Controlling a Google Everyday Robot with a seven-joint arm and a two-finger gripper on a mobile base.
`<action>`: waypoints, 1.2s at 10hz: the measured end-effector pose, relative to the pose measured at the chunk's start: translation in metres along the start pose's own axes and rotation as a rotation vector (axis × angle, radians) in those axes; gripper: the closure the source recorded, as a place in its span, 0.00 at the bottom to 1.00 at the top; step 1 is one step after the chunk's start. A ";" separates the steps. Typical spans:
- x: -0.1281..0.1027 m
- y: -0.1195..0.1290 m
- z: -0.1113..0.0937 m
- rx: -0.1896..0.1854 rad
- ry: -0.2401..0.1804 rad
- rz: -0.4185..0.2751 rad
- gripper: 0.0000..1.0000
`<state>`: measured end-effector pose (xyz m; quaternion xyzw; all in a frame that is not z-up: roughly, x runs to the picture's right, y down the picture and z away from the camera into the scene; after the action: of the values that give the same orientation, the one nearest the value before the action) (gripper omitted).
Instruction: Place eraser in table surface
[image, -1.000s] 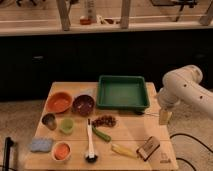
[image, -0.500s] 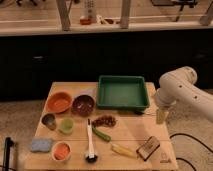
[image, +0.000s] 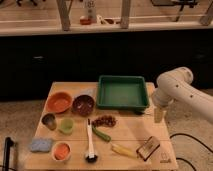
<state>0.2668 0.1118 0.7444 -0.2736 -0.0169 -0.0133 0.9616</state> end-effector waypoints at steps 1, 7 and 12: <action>-0.001 -0.002 0.002 0.000 -0.002 -0.006 0.20; -0.019 0.021 0.011 -0.069 -0.025 -0.054 0.20; -0.024 0.052 0.031 -0.106 -0.070 -0.073 0.20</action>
<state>0.2439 0.1728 0.7420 -0.3238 -0.0598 -0.0397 0.9434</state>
